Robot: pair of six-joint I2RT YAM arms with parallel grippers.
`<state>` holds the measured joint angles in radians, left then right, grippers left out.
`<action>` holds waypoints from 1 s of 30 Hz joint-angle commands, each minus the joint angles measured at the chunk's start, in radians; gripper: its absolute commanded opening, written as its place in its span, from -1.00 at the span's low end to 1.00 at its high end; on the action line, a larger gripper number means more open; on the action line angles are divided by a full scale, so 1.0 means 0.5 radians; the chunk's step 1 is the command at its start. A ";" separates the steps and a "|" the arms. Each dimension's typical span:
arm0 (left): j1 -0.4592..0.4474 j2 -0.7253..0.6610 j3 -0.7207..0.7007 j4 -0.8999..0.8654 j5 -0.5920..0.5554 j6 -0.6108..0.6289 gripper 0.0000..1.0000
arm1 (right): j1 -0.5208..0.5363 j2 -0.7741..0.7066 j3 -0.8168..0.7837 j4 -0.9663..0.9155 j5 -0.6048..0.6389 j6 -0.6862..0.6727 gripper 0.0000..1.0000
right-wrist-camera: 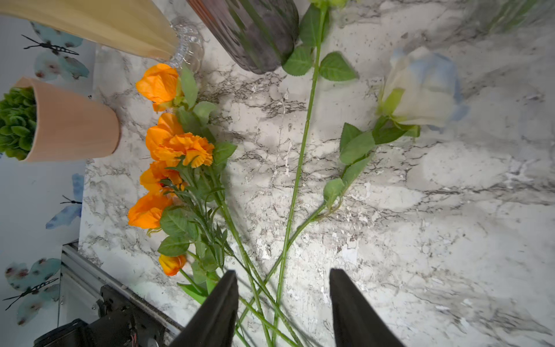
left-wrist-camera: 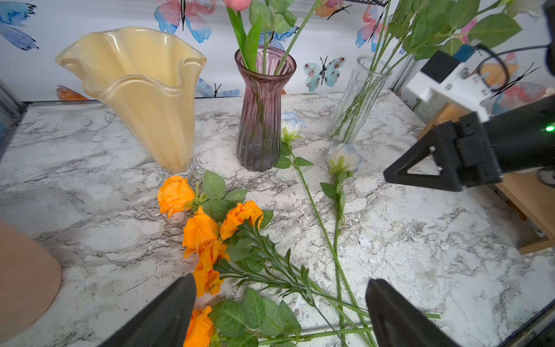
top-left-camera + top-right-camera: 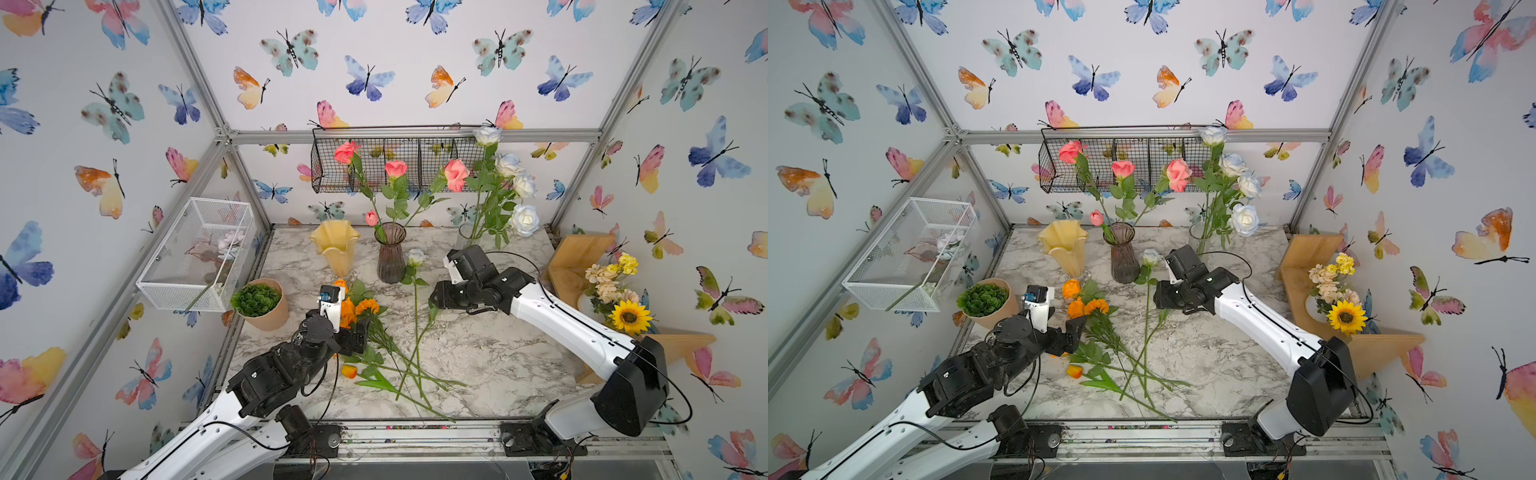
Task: Arrange the flowers in different vases according to their colors
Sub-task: Pick up the flower at the center of the board.
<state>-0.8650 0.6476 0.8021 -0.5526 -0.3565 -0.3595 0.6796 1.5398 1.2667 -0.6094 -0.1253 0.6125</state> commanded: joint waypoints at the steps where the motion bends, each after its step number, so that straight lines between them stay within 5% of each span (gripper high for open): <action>1: 0.012 -0.026 -0.039 -0.040 0.067 -0.051 1.00 | -0.006 0.176 0.052 0.256 -0.067 0.049 0.00; 17: 0.008 -0.105 -0.095 0.012 0.024 -0.051 0.97 | -0.006 1.028 0.516 0.278 0.149 -0.017 -0.16; 30: 0.012 -0.136 -0.106 0.022 -0.005 -0.051 0.97 | -0.009 1.302 0.732 0.207 0.309 -0.007 -0.43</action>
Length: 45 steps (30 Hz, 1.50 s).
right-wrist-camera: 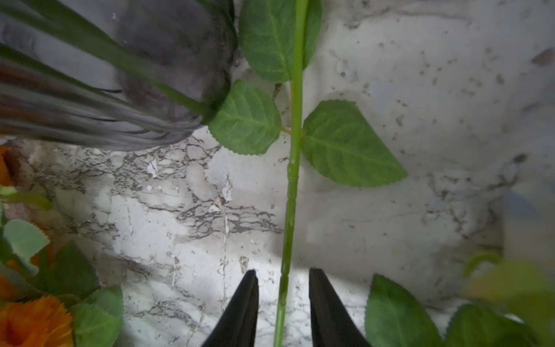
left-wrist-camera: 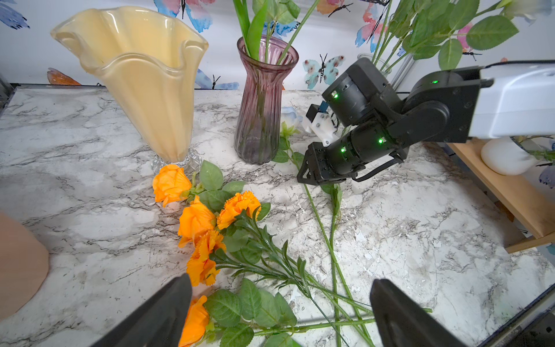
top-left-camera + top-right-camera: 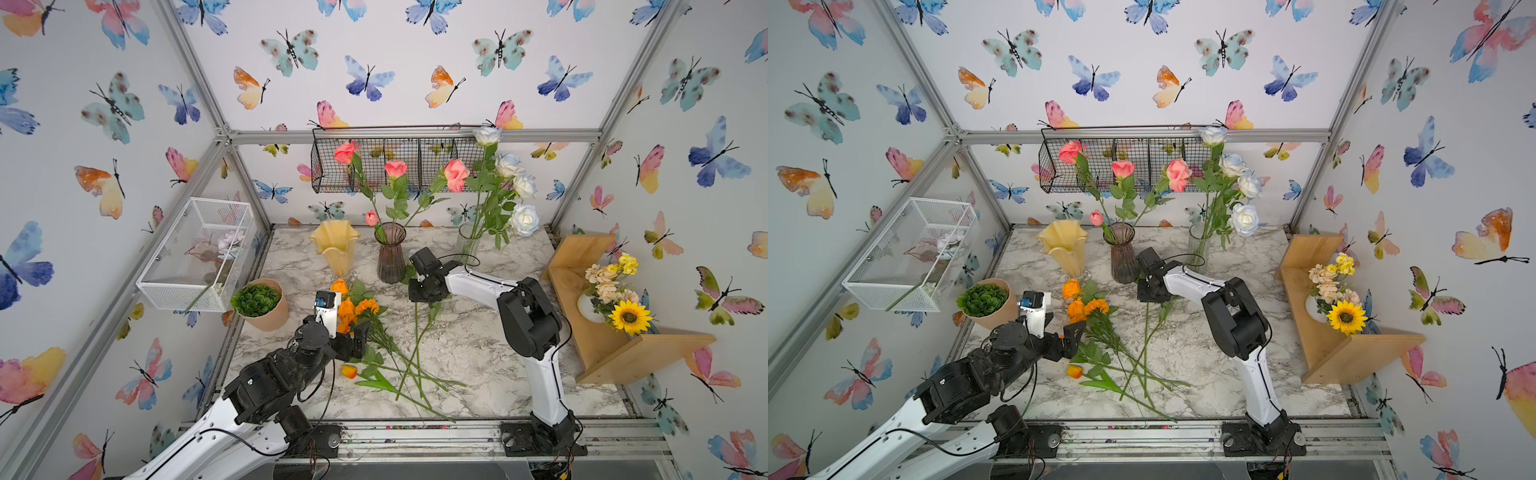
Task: Arrange the flowers in different vases according to their colors
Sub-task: Pick up the flower at the center of the board.
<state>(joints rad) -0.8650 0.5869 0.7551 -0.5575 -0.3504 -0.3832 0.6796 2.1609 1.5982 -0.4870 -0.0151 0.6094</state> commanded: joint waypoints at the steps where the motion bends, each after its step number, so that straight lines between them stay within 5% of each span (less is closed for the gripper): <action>1: 0.011 -0.013 -0.013 0.032 -0.014 -0.003 0.97 | -0.009 0.073 0.079 -0.041 0.088 0.002 -0.46; 17: 0.018 -0.001 -0.013 0.032 -0.019 -0.001 0.97 | -0.077 0.025 -0.093 0.110 0.118 0.124 -0.96; 28: 0.027 0.014 -0.013 0.034 -0.011 0.001 0.97 | -0.258 -0.358 -0.345 0.486 -0.104 0.246 -0.96; 45: 0.027 0.005 -0.013 0.032 -0.017 0.001 0.97 | -0.273 -0.767 -0.511 0.971 0.251 0.190 -0.96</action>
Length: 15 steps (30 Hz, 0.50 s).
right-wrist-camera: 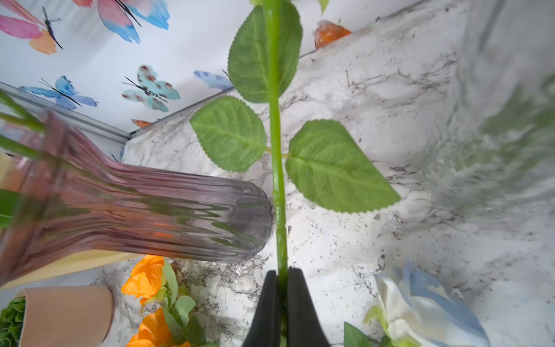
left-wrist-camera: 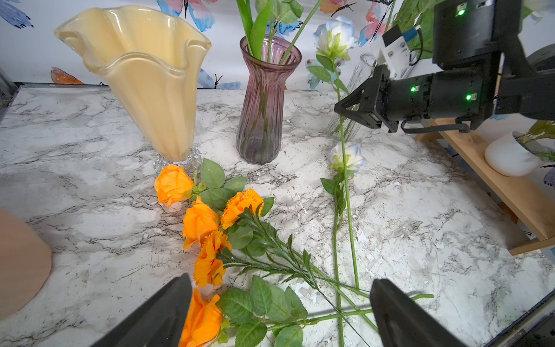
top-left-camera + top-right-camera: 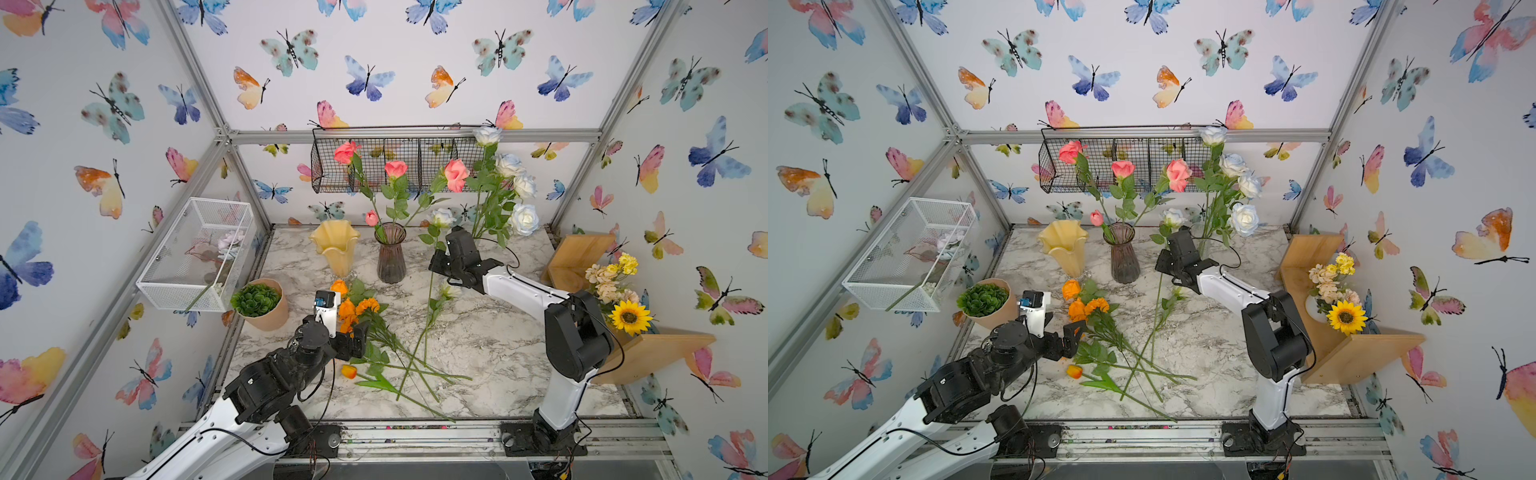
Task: Arrange the flowers in different vases according to their colors
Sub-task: Pick up the flower at the center of the board.
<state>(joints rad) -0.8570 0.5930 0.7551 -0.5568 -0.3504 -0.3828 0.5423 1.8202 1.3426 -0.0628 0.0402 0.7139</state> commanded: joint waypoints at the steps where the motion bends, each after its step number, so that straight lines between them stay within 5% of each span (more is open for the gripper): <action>1: 0.010 -0.007 -0.013 0.032 -0.016 -0.001 0.98 | 0.002 -0.099 0.012 0.120 0.149 -0.030 -0.96; 15: 0.011 -0.023 -0.013 0.033 -0.020 -0.001 0.97 | -0.020 -0.216 0.204 0.001 0.228 -0.216 -0.96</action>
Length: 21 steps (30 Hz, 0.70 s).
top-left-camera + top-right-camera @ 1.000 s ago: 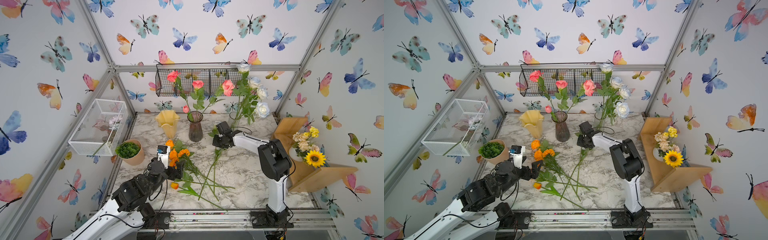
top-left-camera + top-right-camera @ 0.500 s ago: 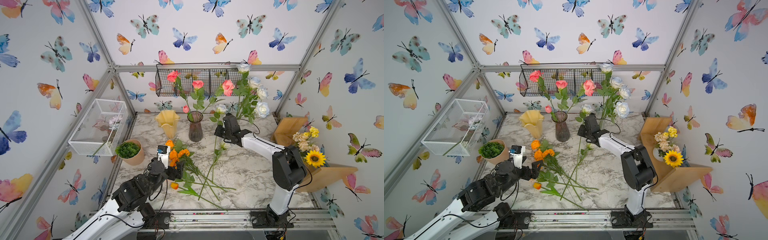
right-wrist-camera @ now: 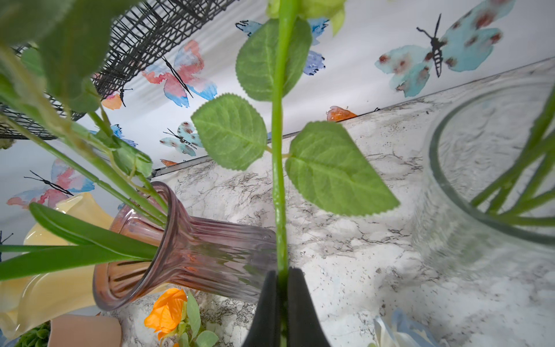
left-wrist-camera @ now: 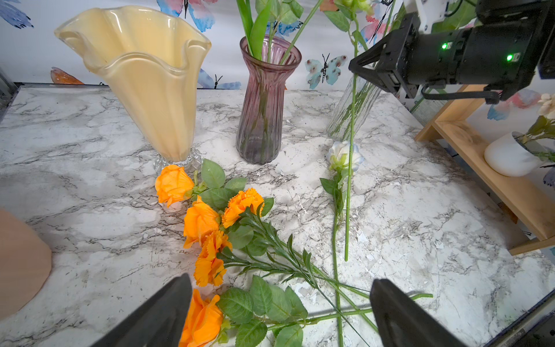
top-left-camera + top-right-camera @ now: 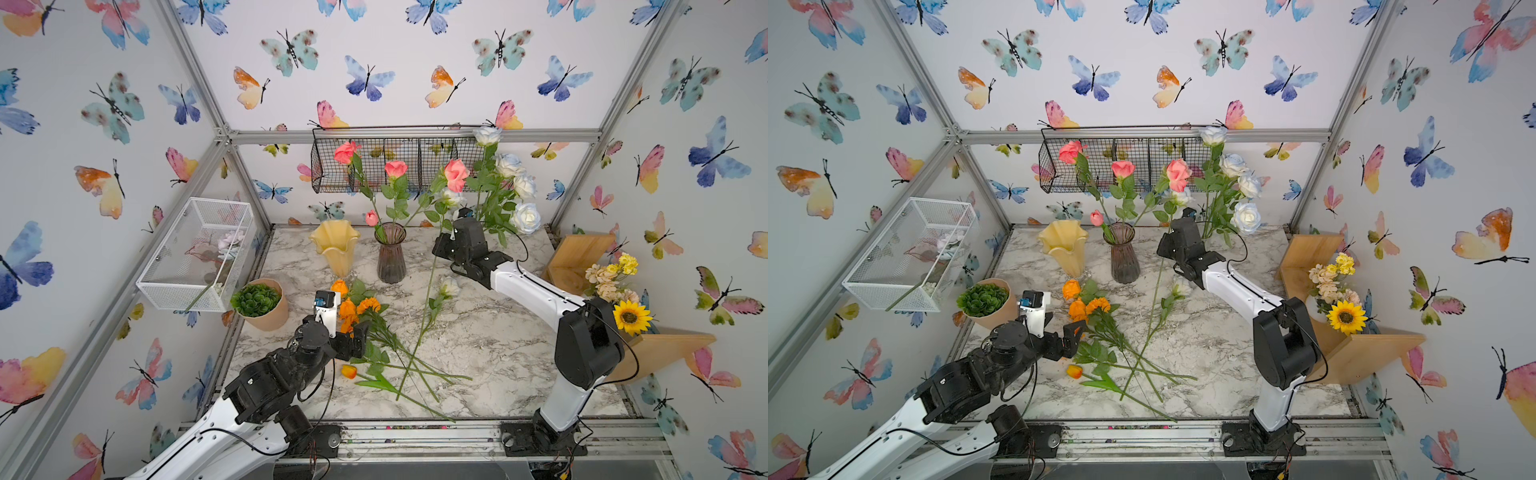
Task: Arrange the flowers in different vases according to their colors
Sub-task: Pick up the flower at the center of the board.
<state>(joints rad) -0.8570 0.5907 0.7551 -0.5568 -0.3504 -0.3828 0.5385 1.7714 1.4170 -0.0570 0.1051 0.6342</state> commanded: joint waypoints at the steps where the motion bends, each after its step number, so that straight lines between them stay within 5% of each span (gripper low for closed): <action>1: 0.011 -0.016 -0.012 0.032 -0.017 0.001 0.97 | -0.012 -0.144 0.034 -0.012 0.115 -0.046 -0.96; 21: 0.010 -0.049 -0.013 0.034 -0.020 -0.001 0.97 | -0.012 -0.629 -0.137 -0.350 0.233 0.185 -0.96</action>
<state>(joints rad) -0.8570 0.5777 0.7551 -0.5556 -0.3504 -0.3828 0.5369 1.5032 1.3449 -0.1829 0.1699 0.7155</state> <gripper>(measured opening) 0.987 0.060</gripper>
